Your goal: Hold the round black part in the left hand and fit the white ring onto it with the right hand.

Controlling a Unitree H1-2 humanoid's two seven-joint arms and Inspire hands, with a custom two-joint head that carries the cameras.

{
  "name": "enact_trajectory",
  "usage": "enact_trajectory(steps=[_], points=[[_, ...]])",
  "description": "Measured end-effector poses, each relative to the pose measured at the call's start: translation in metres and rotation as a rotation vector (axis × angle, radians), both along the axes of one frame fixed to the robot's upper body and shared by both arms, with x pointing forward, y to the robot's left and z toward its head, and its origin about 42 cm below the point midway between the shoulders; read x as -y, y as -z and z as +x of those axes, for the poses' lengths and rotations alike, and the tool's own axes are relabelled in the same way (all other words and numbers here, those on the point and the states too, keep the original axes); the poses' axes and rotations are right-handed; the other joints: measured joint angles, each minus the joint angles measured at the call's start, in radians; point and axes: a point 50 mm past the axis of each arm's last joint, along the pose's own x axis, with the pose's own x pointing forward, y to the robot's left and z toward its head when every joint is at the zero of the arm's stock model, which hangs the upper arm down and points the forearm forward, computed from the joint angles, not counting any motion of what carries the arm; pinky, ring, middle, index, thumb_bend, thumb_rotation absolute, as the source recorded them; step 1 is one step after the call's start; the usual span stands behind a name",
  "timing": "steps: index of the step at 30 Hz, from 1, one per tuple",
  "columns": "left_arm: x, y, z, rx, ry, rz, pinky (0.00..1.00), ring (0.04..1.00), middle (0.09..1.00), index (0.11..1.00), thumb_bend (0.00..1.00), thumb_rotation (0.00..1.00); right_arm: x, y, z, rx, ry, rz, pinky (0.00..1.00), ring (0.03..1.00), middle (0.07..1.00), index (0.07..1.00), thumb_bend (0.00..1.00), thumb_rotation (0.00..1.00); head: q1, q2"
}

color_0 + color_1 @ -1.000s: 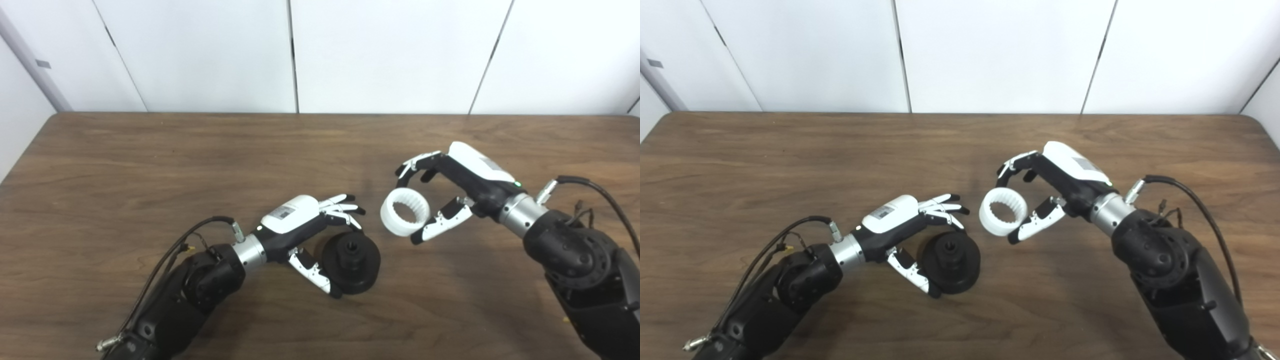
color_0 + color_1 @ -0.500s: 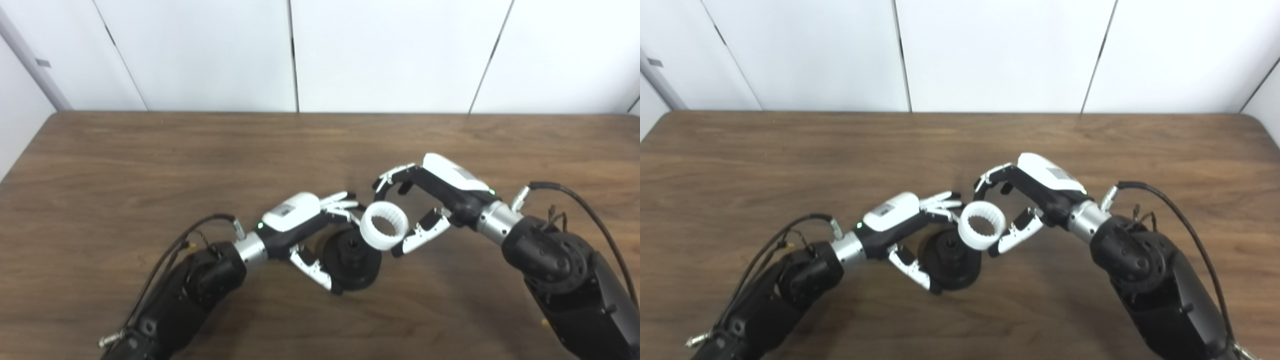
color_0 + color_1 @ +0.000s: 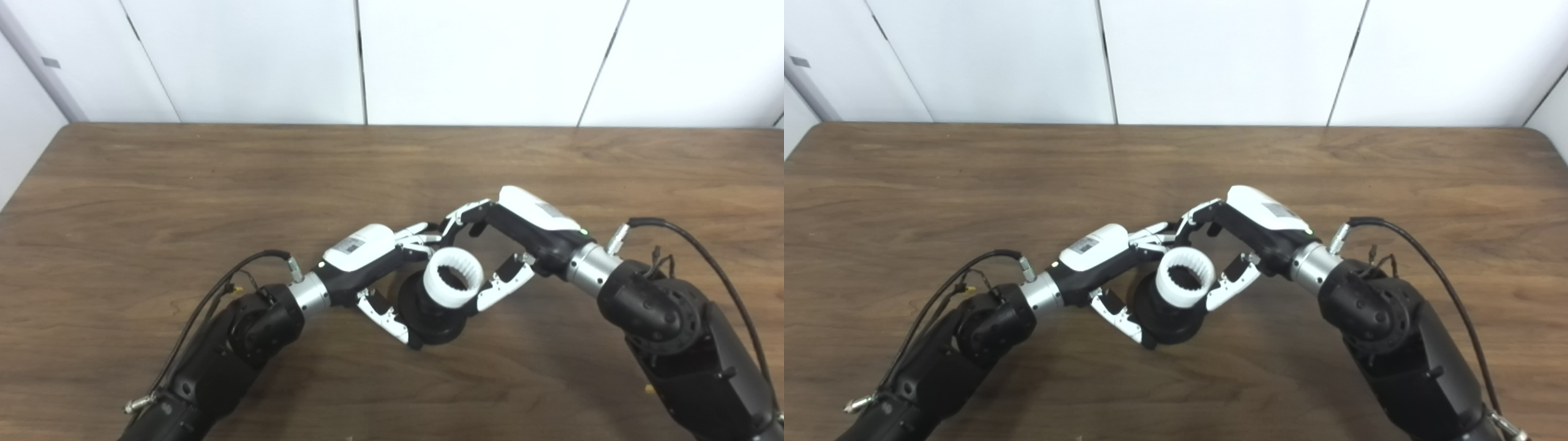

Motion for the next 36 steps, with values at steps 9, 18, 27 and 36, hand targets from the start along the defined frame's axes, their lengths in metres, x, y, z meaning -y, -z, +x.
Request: enact_trajectory(steps=[9,18,27,36], points=[[0.001,-0.001,0.000,0.005,-0.001,0.002,0.83,0.991,0.908,0.483,0.52,0.08,-0.007,0.002,-0.002,-0.001,-0.008,0.002,0.72,0.769,0.756,0.483,0.52,0.14,0.003,0.008],[0.002,-0.002,-0.001,0.007,-0.002,0.008,0.83,0.991,0.910,0.484,0.52,0.08,-0.014,0.006,-0.002,-0.010,-0.017,0.003,0.72,0.777,0.759,0.484,0.51,0.14,0.012,0.011],[0.003,-0.004,-0.001,0.006,-0.012,0.011,0.85,0.994,0.911,0.484,0.52,0.08,-0.014,0.015,0.003,-0.016,-0.015,0.002,0.75,0.780,0.755,0.484,0.51,0.14,0.014,0.017],[0.002,-0.002,-0.003,-0.003,-0.013,0.008,0.83,0.992,0.914,0.483,0.52,0.08,-0.015,0.018,0.004,-0.023,-0.013,0.004,0.75,0.784,0.754,0.484,0.51,0.14,0.017,0.018]])
